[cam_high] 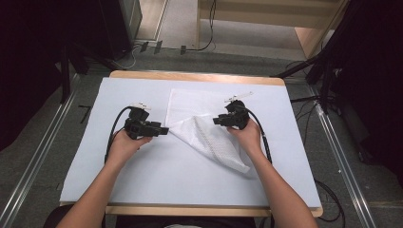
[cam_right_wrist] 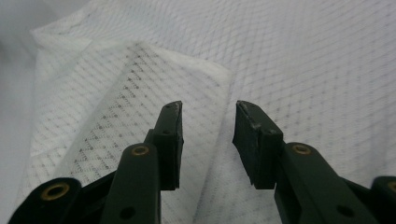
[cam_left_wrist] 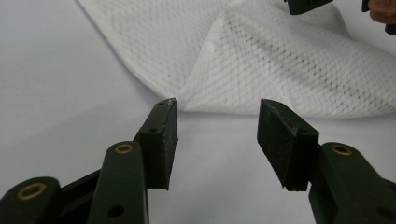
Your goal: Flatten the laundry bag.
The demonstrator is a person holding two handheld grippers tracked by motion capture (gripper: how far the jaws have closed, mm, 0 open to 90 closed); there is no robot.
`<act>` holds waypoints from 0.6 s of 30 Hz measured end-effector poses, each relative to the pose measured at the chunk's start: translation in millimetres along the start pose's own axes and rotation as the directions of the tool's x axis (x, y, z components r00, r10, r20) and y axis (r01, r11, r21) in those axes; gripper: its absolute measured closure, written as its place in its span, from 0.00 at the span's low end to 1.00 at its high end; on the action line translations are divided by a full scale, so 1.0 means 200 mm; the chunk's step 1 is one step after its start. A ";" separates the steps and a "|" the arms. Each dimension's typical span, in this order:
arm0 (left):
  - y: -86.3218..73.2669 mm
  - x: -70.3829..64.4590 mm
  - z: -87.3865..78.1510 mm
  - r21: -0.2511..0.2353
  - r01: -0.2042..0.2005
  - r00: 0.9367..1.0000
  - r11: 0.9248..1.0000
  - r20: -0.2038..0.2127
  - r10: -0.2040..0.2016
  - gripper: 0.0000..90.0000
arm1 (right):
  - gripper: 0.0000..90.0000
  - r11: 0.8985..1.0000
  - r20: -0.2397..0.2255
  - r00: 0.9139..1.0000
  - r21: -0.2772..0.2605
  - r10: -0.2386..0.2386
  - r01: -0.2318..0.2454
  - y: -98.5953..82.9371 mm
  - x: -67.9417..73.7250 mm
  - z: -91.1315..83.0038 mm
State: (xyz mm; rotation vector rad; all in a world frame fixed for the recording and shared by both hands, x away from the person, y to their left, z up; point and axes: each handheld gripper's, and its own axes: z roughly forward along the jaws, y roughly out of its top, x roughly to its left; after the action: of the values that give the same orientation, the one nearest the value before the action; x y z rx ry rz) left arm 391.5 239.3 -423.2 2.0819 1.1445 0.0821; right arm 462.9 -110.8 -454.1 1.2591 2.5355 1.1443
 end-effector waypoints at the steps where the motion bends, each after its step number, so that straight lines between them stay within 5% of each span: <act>1: -0.01 0.00 -0.01 -0.006 0.004 1.000 1.000 -0.001 -0.004 0.54 | 0.71 1.000 -0.006 1.000 0.007 -0.004 0.004 0.00 0.01 0.01; 8: -0.04 0.03 -0.04 -0.021 0.037 0.999 0.999 -0.013 -0.037 0.54 | 0.73 0.997 -0.003 0.998 0.056 -0.057 0.057 -0.02 0.06 0.08; 13: -0.04 0.05 -0.05 -0.024 0.048 0.999 0.999 -0.017 -0.048 0.54 | 0.97 0.997 0.022 0.998 0.045 -0.057 0.056 -0.03 0.09 0.08; 18: -0.05 0.06 -0.05 -0.020 0.050 0.999 0.999 -0.014 -0.050 0.54 | 1.00 0.996 -0.009 0.999 0.074 -0.039 0.040 -0.02 0.10 0.09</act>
State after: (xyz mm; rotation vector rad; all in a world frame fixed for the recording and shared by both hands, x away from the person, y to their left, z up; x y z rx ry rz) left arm 388.2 256.3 -425.9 2.0368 1.1995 0.0850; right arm 454.5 -88.3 -464.1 1.2169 2.6190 1.0575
